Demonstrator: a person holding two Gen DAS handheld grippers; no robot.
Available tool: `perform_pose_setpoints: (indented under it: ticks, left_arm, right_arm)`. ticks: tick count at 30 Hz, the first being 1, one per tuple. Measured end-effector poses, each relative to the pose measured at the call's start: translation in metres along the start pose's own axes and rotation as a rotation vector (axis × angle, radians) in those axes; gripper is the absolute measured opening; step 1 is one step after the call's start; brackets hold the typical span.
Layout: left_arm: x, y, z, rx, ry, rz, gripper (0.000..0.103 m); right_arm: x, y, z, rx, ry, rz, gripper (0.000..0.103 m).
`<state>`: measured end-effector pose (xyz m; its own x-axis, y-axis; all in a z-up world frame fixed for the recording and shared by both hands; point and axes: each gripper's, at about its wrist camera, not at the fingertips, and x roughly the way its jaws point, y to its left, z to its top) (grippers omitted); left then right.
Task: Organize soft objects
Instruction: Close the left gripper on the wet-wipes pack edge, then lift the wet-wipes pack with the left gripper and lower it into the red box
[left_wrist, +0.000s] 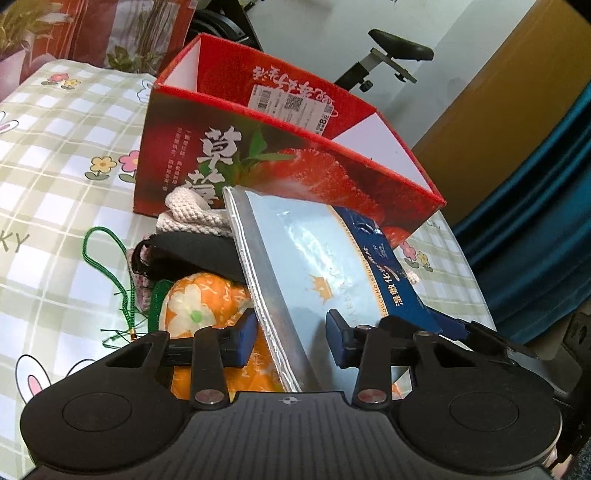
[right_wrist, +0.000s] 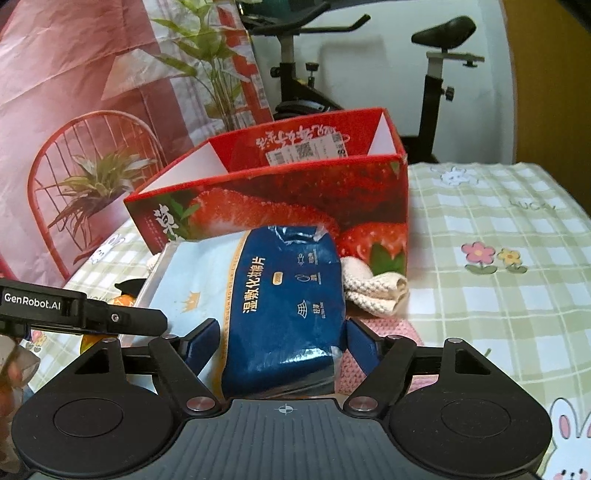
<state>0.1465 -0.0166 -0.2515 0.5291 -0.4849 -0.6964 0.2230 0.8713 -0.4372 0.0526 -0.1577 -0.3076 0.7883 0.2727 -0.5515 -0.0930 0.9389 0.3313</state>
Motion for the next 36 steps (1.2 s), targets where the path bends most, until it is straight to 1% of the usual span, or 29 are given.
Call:
perform_pose_setpoints:
  ticks: [2,4,5,6,7,9,10,11,12,15,22,26,30,33,36]
  left_arm:
    - [0.003,-0.001,0.000,0.006,0.008,-0.003,0.043]
    - [0.004,-0.003,0.000,0.015,0.010,-0.008,0.041]
    - [0.002,-0.003,0.000,0.017,0.007,-0.018,0.038]
    - [0.001,-0.003,0.000,0.020,0.001,-0.019,0.029]
    - [0.000,-0.003,0.001,0.025,-0.005,-0.015,0.020]
    - [-0.004,-0.003,0.003,0.032,-0.019,-0.018,0.015]
    - [-0.007,-0.004,0.003,0.039,-0.029,-0.023,0.013]
    - [-0.010,-0.005,0.004,0.049,-0.037,-0.028,0.012]
    - [-0.013,-0.006,0.004,0.059,-0.046,-0.034,0.012]
    - [-0.021,-0.010,0.007,0.086,-0.074,-0.043,0.011]
    - [-0.044,-0.018,0.020,0.124,-0.155,-0.055,0.011]
    - [-0.052,-0.026,0.039,0.164,-0.204,-0.062,0.011]
    - [-0.052,-0.030,0.065,0.170,-0.236,-0.081,0.011]
    - [-0.047,-0.032,0.083,0.196,-0.259,-0.072,0.011]
    - [-0.034,-0.030,0.101,0.199,-0.259,-0.071,0.011]
  right_arm:
    - [0.003,0.000,0.000,0.013,0.011,0.008,0.072]
    - [0.003,0.003,-0.001,0.006,0.013,0.012,0.068]
    - [0.001,0.005,-0.001,-0.006,0.007,0.017,0.063]
    - [-0.001,0.007,0.000,-0.017,0.003,0.018,0.059]
    - [-0.003,0.008,0.001,-0.027,-0.003,0.017,0.057]
    - [-0.007,0.010,0.003,-0.039,-0.016,0.023,0.049]
    - [-0.010,0.010,0.004,-0.042,-0.024,0.032,0.048]
    - [-0.013,0.011,0.006,-0.045,-0.031,0.038,0.044]
    - [-0.016,0.012,0.007,-0.051,-0.040,0.044,0.042]
    - [-0.024,0.018,0.012,-0.077,-0.069,0.058,0.039]
    - [-0.043,0.029,0.032,-0.125,-0.153,0.067,0.037]
    - [-0.048,0.034,0.052,-0.153,-0.195,0.071,0.037]
    - [-0.047,0.037,0.077,-0.177,-0.235,0.072,0.037]
    - [-0.042,0.038,0.095,-0.197,-0.263,0.064,0.037]
    - [-0.031,0.035,0.113,-0.209,-0.279,0.052,0.037]
